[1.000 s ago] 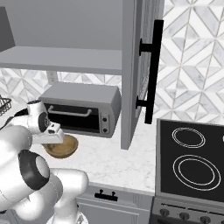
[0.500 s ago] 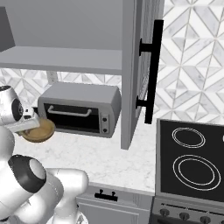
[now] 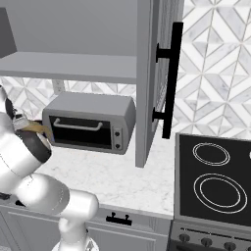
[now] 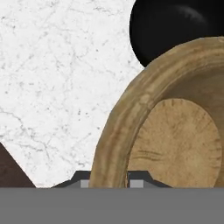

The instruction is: Pick up the bowls on the counter and stack them on top of one another in the open cabinet. Place the smaller bowl on top of the larger bowl.

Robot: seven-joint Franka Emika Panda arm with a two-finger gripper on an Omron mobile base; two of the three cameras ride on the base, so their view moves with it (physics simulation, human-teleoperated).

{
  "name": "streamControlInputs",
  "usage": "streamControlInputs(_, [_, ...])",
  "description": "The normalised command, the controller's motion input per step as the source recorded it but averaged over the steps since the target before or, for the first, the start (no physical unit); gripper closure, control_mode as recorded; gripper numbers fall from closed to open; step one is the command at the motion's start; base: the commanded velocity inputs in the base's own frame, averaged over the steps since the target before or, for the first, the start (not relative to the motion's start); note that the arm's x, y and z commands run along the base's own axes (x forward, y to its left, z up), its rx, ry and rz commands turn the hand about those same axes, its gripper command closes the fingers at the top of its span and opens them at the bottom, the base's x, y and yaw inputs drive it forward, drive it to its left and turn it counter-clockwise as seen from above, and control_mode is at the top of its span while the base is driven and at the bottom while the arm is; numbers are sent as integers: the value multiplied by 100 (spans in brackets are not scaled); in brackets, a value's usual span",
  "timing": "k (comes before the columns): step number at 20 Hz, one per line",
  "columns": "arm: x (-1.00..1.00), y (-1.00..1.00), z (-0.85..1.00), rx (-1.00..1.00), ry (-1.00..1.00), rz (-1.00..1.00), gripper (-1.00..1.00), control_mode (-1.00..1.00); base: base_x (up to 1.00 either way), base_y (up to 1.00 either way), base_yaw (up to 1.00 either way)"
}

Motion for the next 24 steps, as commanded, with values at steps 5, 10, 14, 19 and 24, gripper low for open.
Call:
streamControlInputs(5, [50, 99, -3, -5, -2, 22, 100, -100, 0, 0, 0])
streamControlInputs(10, [26, 52, -33, -11, -14, 14, 100, -100, 0, 0, 0])
streamControlInputs(14, [41, 1, -32, -9, -20, 6, 100, -100, 0, 0, 0])
streamControlInputs(19, [57, 0, -10, 0, -3, 1, 100, -100, 0, 0, 0])
streamControlInputs(24, [41, -3, -4, 3, 1, 0, 100, -100, 0, 0, 0])
